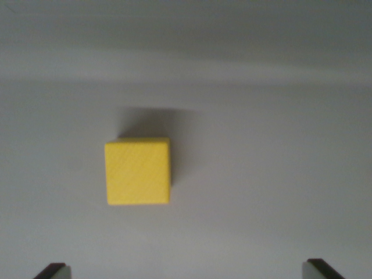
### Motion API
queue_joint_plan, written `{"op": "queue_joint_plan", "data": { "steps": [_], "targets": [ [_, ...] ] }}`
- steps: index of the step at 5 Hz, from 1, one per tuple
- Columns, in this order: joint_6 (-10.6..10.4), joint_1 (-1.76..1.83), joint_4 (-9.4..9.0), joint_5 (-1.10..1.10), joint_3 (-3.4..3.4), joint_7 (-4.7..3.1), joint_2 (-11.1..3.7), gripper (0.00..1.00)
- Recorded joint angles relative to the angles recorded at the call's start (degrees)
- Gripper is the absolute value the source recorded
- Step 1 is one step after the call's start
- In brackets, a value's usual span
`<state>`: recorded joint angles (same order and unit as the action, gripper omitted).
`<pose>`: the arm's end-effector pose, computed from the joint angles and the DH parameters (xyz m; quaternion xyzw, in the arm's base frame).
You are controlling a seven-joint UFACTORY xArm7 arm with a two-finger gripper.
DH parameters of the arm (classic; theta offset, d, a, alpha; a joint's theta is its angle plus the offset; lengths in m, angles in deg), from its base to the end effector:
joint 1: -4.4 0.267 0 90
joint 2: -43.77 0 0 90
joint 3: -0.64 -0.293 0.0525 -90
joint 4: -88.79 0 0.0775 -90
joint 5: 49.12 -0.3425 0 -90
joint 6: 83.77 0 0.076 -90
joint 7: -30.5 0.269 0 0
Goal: Pick yellow cube
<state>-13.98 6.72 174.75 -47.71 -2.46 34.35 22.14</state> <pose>0.5473 0.0462 0.1667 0.9987 0.0171 -0.0471 0.0051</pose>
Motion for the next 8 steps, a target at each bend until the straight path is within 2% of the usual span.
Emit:
{"op": "queue_joint_plan", "data": {
  "steps": [1,2,3,4,5,6,7,8],
  "targets": [
    [-2.67,0.49,-0.46,0.14,-0.11,0.27,-2.36,0.00],
    [-2.67,0.49,-0.46,0.14,-0.11,0.27,-2.36,0.00],
    [-5.25,0.95,-0.90,0.28,-0.21,0.53,-4.64,0.00],
    [-5.25,0.95,-0.90,0.28,-0.21,0.53,-4.64,0.00],
    [-7.68,1.40,-1.31,0.42,-0.30,0.78,-6.79,0.00],
    [-7.68,1.40,-1.31,0.42,-0.30,0.78,-6.79,0.00],
    [-9.84,1.79,-1.68,0.53,-0.39,1.00,-8.70,0.00],
    [-9.84,1.79,-1.68,0.53,-0.39,1.00,-8.70,0.00]
  ]
}}
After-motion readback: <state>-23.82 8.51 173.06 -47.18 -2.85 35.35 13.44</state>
